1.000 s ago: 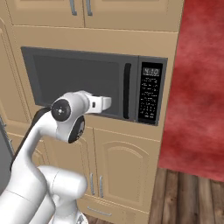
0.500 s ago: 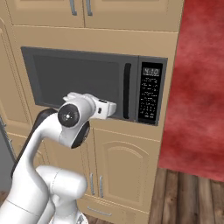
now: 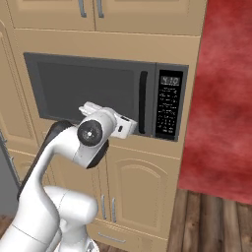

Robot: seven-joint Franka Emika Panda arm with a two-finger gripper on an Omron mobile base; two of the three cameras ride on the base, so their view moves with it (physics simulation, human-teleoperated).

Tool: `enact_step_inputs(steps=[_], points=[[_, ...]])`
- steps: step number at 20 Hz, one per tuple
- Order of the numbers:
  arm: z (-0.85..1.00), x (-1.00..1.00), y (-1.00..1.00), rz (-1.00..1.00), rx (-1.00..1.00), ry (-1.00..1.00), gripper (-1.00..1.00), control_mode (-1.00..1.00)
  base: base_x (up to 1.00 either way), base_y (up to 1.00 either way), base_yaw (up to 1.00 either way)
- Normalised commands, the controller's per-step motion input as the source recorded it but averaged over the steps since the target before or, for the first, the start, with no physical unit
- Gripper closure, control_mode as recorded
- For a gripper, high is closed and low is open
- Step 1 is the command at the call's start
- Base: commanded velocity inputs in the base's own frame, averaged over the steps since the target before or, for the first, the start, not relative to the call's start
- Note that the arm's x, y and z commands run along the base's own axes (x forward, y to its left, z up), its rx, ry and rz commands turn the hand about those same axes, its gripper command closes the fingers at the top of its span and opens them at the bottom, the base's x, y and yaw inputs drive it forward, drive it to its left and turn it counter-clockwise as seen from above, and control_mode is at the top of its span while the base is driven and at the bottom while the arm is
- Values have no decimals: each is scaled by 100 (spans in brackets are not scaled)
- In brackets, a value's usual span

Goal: Pick the marshmallow from the counter and place it in the microwave. Then turn on the microwave.

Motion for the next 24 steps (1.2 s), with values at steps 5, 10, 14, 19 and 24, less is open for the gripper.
enact_step_inputs(steps=[5,10,14,19,24], points=[[0,-12,-13,0,15,-3,100,-100,0,0,0],[0,-11,-14,0,16,-5,100,-100,0,0,0],[2,-20,-14,0,15,-5,100,-100,0,0,0],[5,-19,-16,0,16,-2,100,-100,0,0,0],[4,-15,-20,-1,16,0,100,-100,0,0,0]])
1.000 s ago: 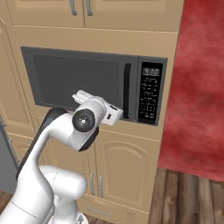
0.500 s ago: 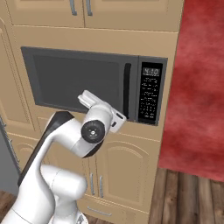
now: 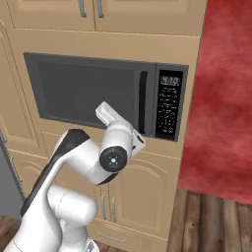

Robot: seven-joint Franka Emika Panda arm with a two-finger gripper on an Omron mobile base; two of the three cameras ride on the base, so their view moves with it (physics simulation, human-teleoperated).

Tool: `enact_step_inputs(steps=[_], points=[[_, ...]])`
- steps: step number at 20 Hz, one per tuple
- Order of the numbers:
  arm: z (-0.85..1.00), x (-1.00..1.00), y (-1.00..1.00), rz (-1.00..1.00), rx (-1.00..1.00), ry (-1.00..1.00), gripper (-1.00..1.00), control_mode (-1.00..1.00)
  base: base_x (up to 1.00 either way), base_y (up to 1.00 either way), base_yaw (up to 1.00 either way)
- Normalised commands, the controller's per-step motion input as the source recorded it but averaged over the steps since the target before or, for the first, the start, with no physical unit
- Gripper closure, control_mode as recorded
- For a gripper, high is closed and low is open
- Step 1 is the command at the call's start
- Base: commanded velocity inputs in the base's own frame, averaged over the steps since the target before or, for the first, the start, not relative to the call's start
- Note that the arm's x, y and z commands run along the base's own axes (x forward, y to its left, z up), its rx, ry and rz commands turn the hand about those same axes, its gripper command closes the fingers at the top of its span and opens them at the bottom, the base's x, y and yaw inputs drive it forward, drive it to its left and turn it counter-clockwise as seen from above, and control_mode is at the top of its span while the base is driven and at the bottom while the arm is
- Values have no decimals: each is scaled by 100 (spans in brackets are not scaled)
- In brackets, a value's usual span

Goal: Pick the marshmallow from the counter and place it in the microwave. Then turn on the microwave.

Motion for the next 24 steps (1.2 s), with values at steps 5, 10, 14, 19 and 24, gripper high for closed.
enact_step_inputs(steps=[5,10,14,19,24], points=[[2,-16,-18,-1,15,0,100,-100,0,0,0],[1,-19,-14,0,11,0,100,-100,0,0,0],[0,-17,-12,-1,11,0,100,-100,0,0,0],[0,-14,-10,-2,13,0,100,-100,0,0,0],[0,-10,-14,-2,15,0,100,-100,0,0,0]])
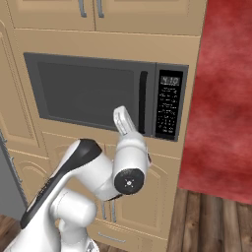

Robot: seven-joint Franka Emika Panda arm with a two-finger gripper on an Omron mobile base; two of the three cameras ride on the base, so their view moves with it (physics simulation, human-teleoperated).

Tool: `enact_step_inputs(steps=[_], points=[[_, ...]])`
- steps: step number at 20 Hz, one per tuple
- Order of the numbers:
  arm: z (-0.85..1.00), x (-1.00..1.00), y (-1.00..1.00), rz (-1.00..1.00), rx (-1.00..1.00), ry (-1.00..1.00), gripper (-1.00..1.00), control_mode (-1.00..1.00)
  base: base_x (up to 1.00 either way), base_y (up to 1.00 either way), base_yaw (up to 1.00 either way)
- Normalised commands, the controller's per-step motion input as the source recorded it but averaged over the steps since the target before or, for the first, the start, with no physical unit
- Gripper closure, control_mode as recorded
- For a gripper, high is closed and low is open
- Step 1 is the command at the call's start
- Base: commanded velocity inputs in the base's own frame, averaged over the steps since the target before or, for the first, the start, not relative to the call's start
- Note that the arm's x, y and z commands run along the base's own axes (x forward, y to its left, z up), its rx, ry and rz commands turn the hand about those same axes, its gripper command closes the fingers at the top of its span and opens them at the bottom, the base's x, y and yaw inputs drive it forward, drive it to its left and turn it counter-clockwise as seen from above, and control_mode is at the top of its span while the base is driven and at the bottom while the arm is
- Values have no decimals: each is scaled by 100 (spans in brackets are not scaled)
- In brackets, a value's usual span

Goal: Pick the marshmallow from the counter and place it in the microwave. Then turn on the microwave.

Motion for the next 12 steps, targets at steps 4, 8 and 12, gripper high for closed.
enact_step_inputs(steps=[4,8,12], points=[[0,-7,-15,-2,16,-1,100,-100,0,0,0],[0,-5,-12,-2,13,-1,100,-100,0,0,0],[0,-2,-10,-3,12,0,100,-100,0,0,0]])
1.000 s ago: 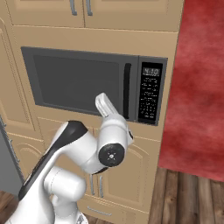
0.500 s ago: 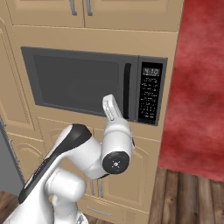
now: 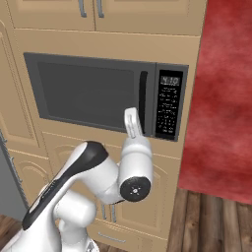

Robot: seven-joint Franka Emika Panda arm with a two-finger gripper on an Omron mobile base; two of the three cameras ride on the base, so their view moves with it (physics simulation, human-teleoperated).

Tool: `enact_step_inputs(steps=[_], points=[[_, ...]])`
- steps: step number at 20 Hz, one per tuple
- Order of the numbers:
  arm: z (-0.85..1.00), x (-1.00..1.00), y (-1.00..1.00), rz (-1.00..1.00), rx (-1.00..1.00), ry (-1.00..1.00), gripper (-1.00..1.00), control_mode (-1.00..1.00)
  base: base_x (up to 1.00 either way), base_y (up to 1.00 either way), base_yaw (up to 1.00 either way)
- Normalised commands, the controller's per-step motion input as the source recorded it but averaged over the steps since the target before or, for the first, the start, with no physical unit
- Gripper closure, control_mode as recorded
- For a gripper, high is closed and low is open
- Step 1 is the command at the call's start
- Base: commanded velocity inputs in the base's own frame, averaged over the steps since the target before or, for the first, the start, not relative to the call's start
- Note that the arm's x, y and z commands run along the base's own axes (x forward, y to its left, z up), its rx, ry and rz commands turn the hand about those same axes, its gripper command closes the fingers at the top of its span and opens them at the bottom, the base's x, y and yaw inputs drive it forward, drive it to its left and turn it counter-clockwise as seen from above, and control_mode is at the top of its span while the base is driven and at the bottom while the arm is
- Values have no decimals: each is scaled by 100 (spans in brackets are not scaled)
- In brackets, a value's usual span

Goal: Pick the marshmallow from the counter and place it in the microwave. Then turn on the microwave.

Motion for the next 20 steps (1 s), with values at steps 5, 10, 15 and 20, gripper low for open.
enact_step_inputs(steps=[5,10,15,20], points=[[0,0,-3,-3,5,0,100,-100,0,0,0],[-1,0,-2,-3,3,0,100,-100,0,0,0],[-5,0,-9,-2,4,-1,100,-100,0,0,0],[-3,0,-10,-1,6,-1,100,-100,0,0,0]])
